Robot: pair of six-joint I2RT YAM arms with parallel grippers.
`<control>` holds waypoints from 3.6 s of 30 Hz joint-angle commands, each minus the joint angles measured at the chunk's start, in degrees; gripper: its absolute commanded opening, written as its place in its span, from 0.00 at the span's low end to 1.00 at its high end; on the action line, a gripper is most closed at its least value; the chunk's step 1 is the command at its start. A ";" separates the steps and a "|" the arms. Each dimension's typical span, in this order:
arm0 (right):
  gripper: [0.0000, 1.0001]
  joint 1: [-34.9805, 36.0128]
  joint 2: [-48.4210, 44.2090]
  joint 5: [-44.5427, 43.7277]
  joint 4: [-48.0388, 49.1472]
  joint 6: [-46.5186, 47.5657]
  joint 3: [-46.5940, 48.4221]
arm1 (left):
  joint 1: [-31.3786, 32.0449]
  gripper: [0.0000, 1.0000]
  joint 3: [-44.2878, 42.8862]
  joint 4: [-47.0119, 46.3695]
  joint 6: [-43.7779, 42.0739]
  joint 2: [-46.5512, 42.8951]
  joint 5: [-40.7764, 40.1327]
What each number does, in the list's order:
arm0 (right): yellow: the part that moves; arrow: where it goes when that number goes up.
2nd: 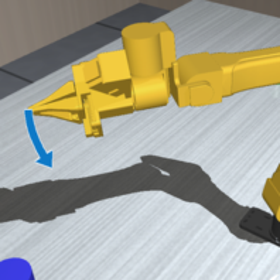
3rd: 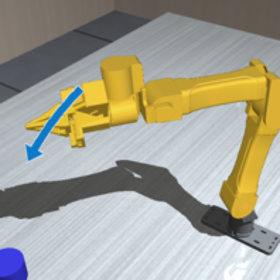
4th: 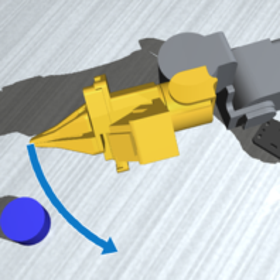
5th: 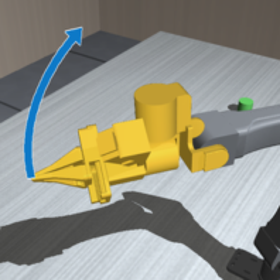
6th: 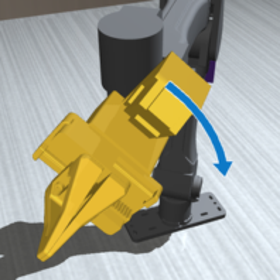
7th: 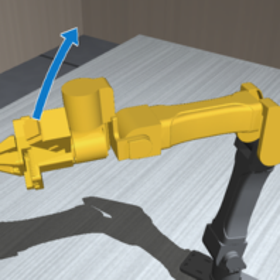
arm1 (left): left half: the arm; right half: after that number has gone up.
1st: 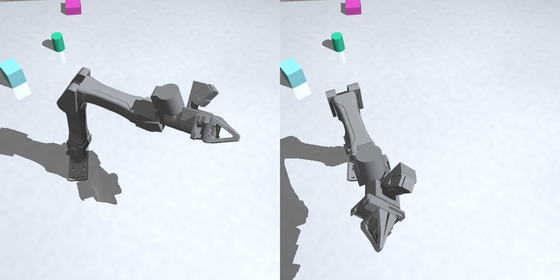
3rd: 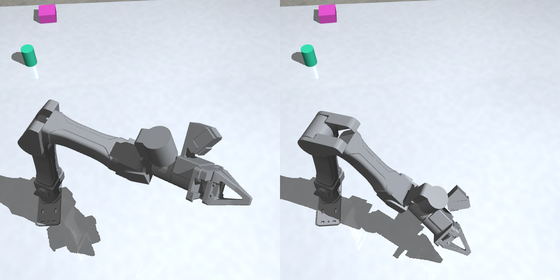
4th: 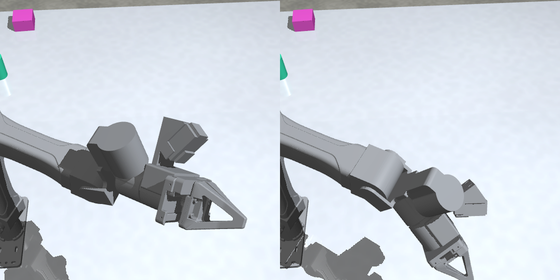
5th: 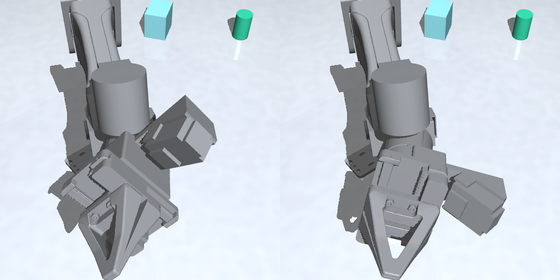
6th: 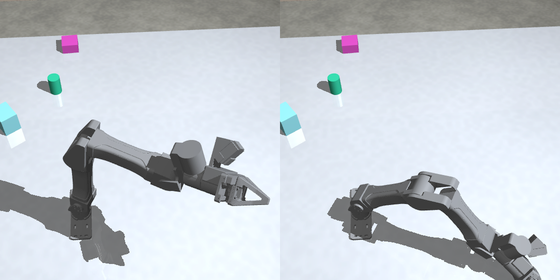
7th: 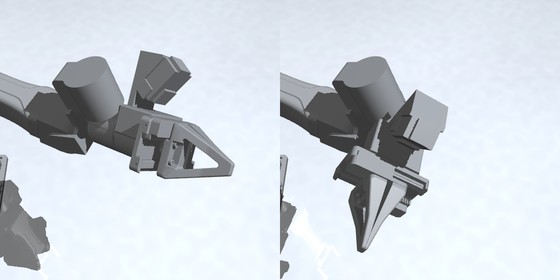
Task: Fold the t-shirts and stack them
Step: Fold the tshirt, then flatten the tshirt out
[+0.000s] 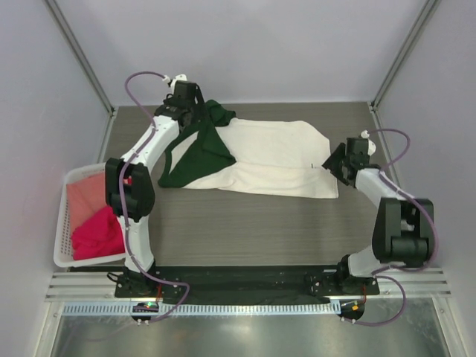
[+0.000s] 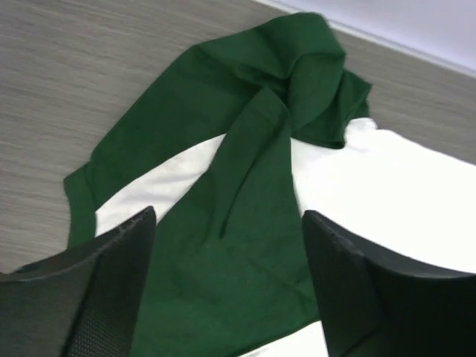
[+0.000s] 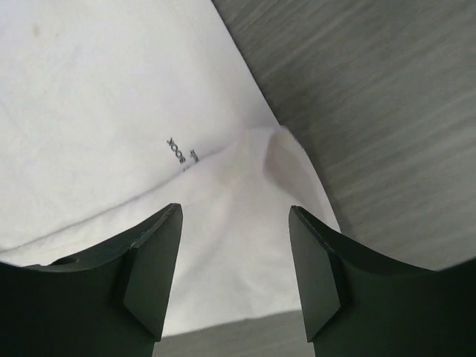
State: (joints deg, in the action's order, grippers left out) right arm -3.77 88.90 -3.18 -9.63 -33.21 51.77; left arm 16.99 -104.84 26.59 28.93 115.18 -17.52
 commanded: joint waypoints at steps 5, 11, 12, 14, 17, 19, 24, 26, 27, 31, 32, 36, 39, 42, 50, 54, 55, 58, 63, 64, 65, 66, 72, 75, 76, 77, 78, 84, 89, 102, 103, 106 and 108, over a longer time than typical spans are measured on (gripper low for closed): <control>0.61 0.60 -23.41 -4.55 -2.49 -10.19 -16.69 | -0.38 0.85 8.40 2.06 2.09 -8.20 -2.70; 0.58 0.96 -32.74 -5.34 -4.79 -15.21 -22.94 | -0.56 0.83 27.62 0.48 10.17 -22.52 -6.65; 0.57 0.96 -32.48 -5.43 -4.70 -16.26 -23.20 | -0.56 0.82 29.93 -0.04 11.75 -24.19 -6.91; 0.56 0.96 -30.21 -6.48 -4.00 -17.32 -23.29 | -0.65 0.79 34.67 -1.01 16.85 -29.19 -7.35; 0.53 0.96 -26.34 -5.53 -0.41 -20.22 -24.08 | -0.65 0.76 43.29 -3.90 22.28 -35.43 -7.53; 0.54 0.96 -24.22 -4.30 1.62 -22.67 -24.87 | -0.73 0.76 49.45 -6.98 24.59 -37.56 -8.14; 0.53 1.05 -18.69 -4.20 8.04 -26.37 -26.54 | -1.34 0.75 55.17 -8.13 28.37 -38.63 -9.20; 0.51 1.05 -17.02 -5.77 9.27 -26.73 -26.81 | -1.79 0.74 55.88 -8.13 28.99 -38.01 -8.94; 0.48 1.05 -16.23 -6.39 11.19 -26.56 -26.63 | -1.96 0.73 56.32 -9.00 29.51 -37.66 -8.76; 0.26 1.05 -12.01 -9.56 12.35 -25.76 -25.32 | -2.32 0.71 59.57 -13.57 31.01 -36.25 -7.53; 0.18 1.05 -11.48 -10.00 12.96 -25.41 -25.23 | -2.32 0.70 60.62 -14.36 31.19 -35.90 -6.83; 0.01 1.05 -11.29 -11.14 13.93 -24.45 -25.40 | -2.32 0.66 61.77 -16.56 32.77 -33.44 -6.92; 0.01 1.05 -12.87 -11.23 14.99 -24.18 -26.37 | -2.40 0.66 62.30 -19.19 34.00 -30.90 -6.04; 0.01 1.05 -14.37 -11.06 15.43 -23.30 -26.81 | -2.32 0.67 62.30 -22.44 34.71 -27.99 -4.64; 0.01 1.05 -14.02 -7.72 15.70 -21.02 -25.84 | -2.05 0.32 62.12 -26.15 38.83 -21.05 -5.77; 0.01 1.05 -15.34 -10.96 13.41 -21.19 -25.84 | -1.88 0.00 62.47 -24.40 40.33 -21.13 -6.91; 0.01 1.05 -15.16 -11.41 12.97 -21.19 -25.32 | -1.79 0.00 62.21 -23.43 40.42 -21.74 -7.44; 0.01 1.05 -14.11 -12.73 9.98 -21.19 -21.03 | -1.79 0.00 58.36 -18.17 40.07 -22.54 -9.02; 0.01 -0.71 -14.45 -12.82 -0.29 -19.00 -8.11 | -1.53 0.00 43.54 -6.14 36.73 -28.06 -11.03; 0.01 -1.23 -14.98 -11.95 -1.70 -18.21 -3.13 | -1.44 0.00 41.66 -4.28 36.12 -29.64 -11.92; 0.01 -1.67 -15.77 -11.85 -4.58 -17.77 -0.81 | -1.35 0.00 39.64 -1.39 34.63 -31.22 -12.62; 0.01 -1.68 -17.61 -12.37 -6.00 -17.24 1.30 | -1.18 0.00 37.79 0.03 34.01 -34.72 -13.06; 0.01 -1.68 -26.49 -11.42 -10.67 -17.85 -1.74 | -1.17 0.00 49.26 1.80 33.82 -45.73 -12.89; 0.01 -1.68 -31.76 -11.05 -10.59 -19.34 -11.58 | -1.09 0.00 60.69 1.89 35.75 -50.65 -12.54; 0.01 -1.68 -33.08 -11.41 -10.59 -19.43 -16.21 | -1.17 0.00 63.15 1.80 36.19 -54.06 -12.45; 0.01 -1.68 -35.96 -11.76 -10.59 -19.70 -18.35 | -1.17 0.00 68.31 1.28 36.55 -55.74 -12.02; 0.01 -1.68 -37.30 -12.11 -10.59 -20.05 -20.37 | -1.09 0.00 70.45 0.84 36.99 -57.68 -11.40; 0.01 -1.68 -49.25 -11.85 -14.18 -22.68 -31.63 | -0.65 0.01 79.77 2.85 37.52 -69.11 -6.66; 0.09 -1.68 -58.74 -15.19 -22.18 -23.74 -33.75 | -0.03 0.12 81.98 7.41 37.87 -75.62 -6.48; 0.01 -1.68 -52.35 -15.71 -22.10 -23.83 -26.65 | 0.67 0.00 74.63 -1.97 37.70 -65.36 -6.56; 0.01 -1.68 -51.30 -15.72 -21.75 -23.83 -25.85 | 0.67 0.00 72.08 -2.76 37.26 -60.73 -6.56; 0.01 -1.68 -48.39 -14.84 -21.48 -23.83 -23.38 | 0.85 0.00 55.31 0.29 34.28 -54.81 -4.99; 0.01 -1.68 -48.21 -14.75 -21.40 -24.00 -22.68 | 3.20 0.00 41.38 5.21 32.17 -52.42 -7.59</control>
State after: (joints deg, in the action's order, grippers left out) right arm -5.06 40.64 -15.55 -32.84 -57.19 25.87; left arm 18.09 -47.18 32.25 64.79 62.39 -21.61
